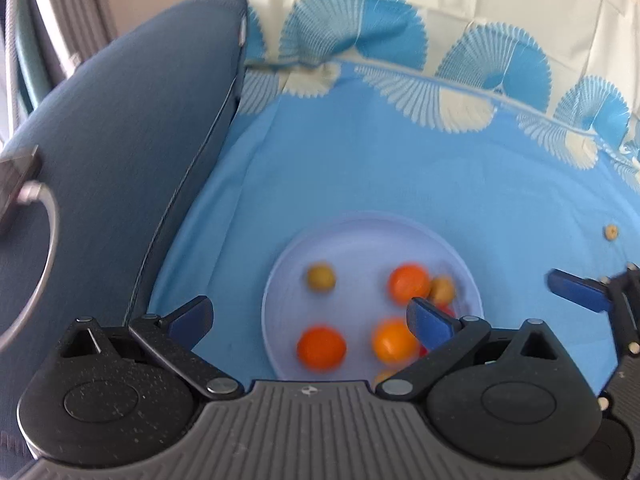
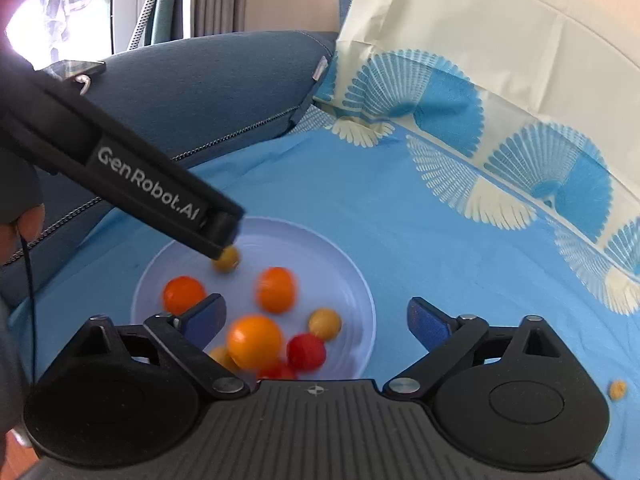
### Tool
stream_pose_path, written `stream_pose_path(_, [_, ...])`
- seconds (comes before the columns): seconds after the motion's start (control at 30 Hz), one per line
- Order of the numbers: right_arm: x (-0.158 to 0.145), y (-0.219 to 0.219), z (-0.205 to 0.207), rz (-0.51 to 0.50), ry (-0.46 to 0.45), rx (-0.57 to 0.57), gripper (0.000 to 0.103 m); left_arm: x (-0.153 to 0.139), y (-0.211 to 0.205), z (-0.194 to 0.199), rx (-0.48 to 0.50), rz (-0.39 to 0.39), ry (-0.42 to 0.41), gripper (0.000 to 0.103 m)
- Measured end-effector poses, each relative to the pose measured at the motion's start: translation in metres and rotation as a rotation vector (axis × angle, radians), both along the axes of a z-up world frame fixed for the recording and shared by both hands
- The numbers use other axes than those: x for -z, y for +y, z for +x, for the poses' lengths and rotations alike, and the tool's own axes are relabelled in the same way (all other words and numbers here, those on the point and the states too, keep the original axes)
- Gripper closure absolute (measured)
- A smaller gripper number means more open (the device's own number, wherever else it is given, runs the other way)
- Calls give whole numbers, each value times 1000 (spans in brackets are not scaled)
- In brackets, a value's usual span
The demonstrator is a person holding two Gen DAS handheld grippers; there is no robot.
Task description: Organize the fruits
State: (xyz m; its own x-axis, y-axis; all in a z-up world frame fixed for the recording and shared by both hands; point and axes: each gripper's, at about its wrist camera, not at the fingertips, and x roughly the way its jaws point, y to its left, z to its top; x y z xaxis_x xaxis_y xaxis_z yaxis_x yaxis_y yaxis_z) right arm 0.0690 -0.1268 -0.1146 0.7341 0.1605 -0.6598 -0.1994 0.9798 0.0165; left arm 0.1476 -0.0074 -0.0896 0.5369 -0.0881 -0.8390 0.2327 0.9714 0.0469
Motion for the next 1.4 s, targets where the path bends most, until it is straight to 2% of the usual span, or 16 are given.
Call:
stream_pose_path(0.1, [-6, -8, -17, 29, 58, 49, 1, -2, 5, -19, -24, -3, 46, 0])
stream_pose_path(0.23, [-13, -9, -40, 80, 111, 146, 1, -6, 11, -46, -45, 19, 40, 0])
stream_pose_path(0.37, [-20, -8, -58, 112, 127, 192, 1, -13, 18, -65, -51, 40, 18, 0])
stream_pose_path(0.8, [-42, 6, -85, 85, 79, 184, 1, -25, 35, -90, -88, 66, -11, 0])
stream_pose_path(1.4, [-47, 4, -90, 83, 81, 193, 1, -22, 33, -91, -88, 88, -1, 0])
